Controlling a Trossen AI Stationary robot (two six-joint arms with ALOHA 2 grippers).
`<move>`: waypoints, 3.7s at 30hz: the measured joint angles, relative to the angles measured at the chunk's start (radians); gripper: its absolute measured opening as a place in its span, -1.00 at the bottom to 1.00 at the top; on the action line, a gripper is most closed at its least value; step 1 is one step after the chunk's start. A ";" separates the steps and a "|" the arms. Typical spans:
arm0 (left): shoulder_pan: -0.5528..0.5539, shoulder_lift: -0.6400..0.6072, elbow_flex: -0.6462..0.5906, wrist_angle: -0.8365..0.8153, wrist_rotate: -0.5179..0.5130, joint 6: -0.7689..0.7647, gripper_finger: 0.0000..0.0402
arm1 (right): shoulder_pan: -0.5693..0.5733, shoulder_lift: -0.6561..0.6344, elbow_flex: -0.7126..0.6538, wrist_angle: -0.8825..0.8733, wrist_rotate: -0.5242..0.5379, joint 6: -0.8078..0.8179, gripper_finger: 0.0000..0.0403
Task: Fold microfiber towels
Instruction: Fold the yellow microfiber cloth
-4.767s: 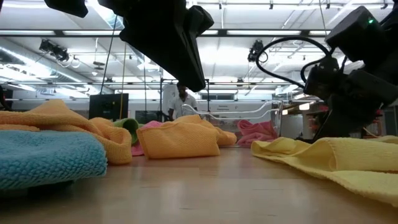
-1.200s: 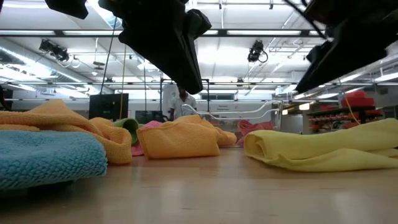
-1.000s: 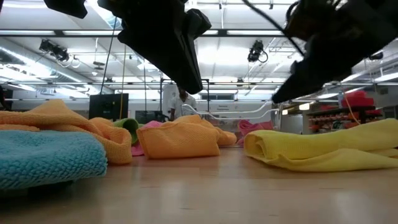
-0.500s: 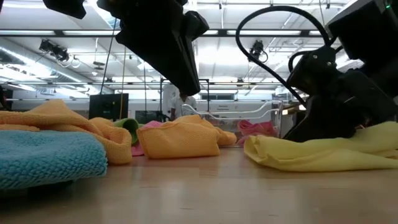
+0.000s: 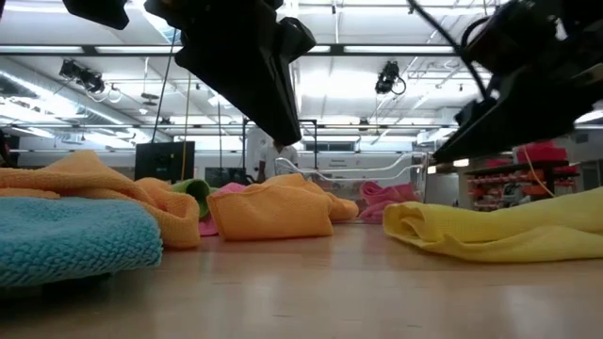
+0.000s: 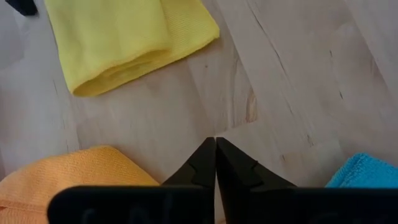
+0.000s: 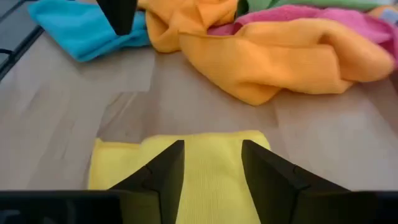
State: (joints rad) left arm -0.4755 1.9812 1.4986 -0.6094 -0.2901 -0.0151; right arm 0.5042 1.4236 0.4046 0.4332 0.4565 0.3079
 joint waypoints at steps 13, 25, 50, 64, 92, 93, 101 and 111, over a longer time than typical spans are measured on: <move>0.001 0.000 0.000 0.009 0.000 0.011 -0.94 | 0.090 0.053 -0.253 0.279 0.089 0.169 -0.26; 0.002 0.000 0.000 0.009 0.000 0.011 -0.88 | 0.090 0.112 -0.234 0.254 0.081 0.214 -0.33; 0.002 0.000 0.000 0.008 0.000 0.009 -0.93 | 0.195 0.285 -0.124 0.314 0.086 0.267 -0.34; 0.002 0.000 0.000 0.010 0.000 0.009 -0.89 | 0.024 -0.059 -0.128 -0.003 0.034 0.288 -0.25; 0.002 0.000 0.000 0.007 0.000 0.010 -0.88 | -0.275 0.016 -0.047 -0.208 -0.490 0.283 0.10; 0.002 0.000 0.000 0.008 0.000 0.010 -0.88 | -0.271 0.020 -0.032 -0.235 -0.483 0.275 0.03; 0.000 0.000 0.000 0.005 0.000 0.000 -0.93 | -0.262 0.031 0.049 -0.382 -0.498 0.222 -0.67; -0.005 0.000 0.000 -0.002 0.000 -0.001 -0.91 | -0.234 0.015 0.331 -0.928 -0.224 0.137 -0.93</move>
State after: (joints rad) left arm -0.4806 1.9812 1.4986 -0.6116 -0.2901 -0.0164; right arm 0.2699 1.4387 0.7354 -0.4952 0.2330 0.4450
